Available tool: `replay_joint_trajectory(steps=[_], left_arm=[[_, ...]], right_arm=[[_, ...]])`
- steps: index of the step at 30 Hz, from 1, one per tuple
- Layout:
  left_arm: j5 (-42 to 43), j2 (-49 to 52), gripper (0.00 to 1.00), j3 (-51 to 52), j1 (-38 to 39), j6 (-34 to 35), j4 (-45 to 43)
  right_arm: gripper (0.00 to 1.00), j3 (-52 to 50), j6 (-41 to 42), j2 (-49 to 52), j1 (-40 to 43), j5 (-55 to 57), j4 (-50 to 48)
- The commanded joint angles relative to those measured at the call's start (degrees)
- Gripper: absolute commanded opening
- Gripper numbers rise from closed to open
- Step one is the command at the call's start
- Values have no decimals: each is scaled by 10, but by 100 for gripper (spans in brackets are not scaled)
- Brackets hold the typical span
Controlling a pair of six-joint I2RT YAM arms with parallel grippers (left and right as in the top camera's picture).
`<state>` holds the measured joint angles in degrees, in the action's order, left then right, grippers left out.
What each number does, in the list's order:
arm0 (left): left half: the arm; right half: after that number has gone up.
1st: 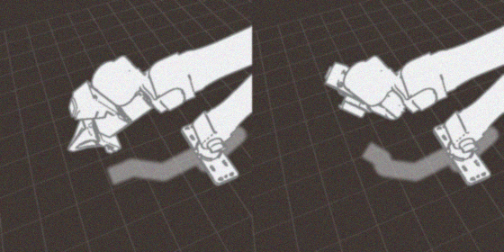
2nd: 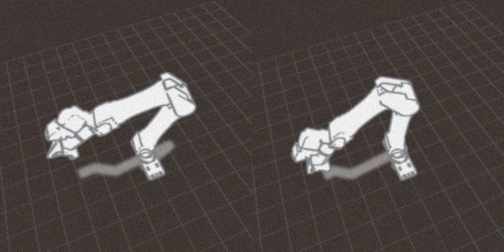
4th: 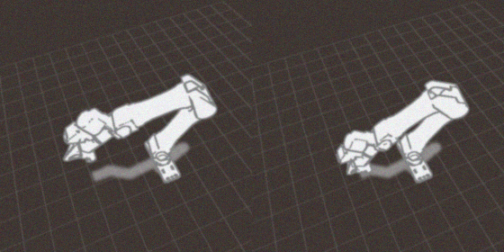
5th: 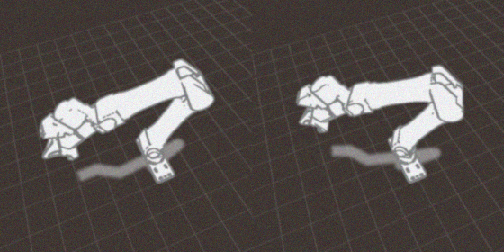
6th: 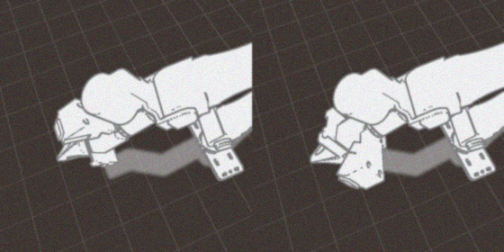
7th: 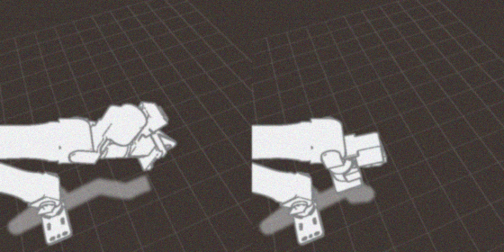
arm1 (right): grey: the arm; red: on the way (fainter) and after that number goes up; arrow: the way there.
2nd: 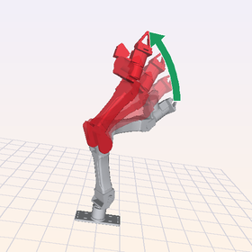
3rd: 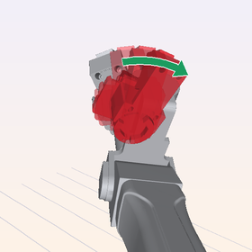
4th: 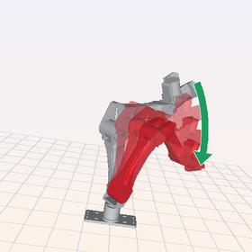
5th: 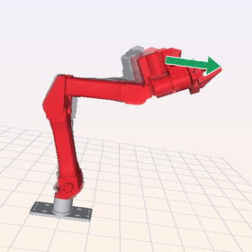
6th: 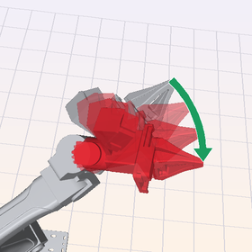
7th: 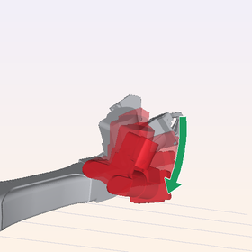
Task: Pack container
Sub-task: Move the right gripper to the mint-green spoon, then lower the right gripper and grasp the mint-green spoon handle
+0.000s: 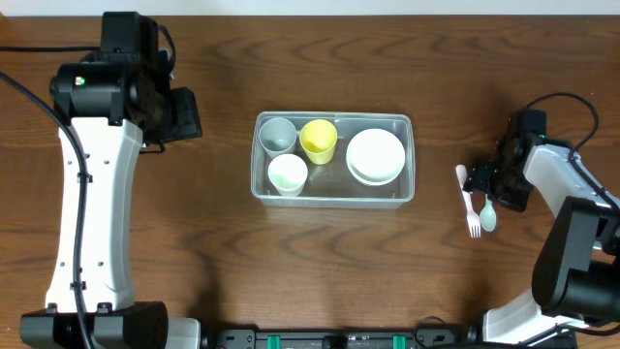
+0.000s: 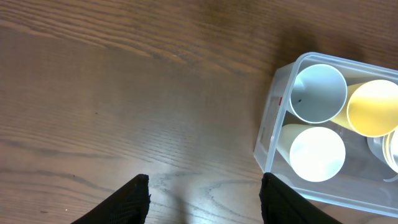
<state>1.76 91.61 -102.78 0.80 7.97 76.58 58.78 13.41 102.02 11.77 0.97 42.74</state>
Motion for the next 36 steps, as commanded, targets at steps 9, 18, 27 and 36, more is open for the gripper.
replay_joint_trajectory(steps=[9,18,27,36], left_arm=[[2,2,58,3,-1,5,4],[2,2,58,3,-1,5,6],[2,2,58,3,-1,5,6],[2,2,58,3,-1,5,6]], right_arm=[[78,-5,-2,8,3,34,-2],[76,-5,30,8,3,62,10],[77,-5,30,8,3,59,12],[77,-5,21,8,3,32,2]])
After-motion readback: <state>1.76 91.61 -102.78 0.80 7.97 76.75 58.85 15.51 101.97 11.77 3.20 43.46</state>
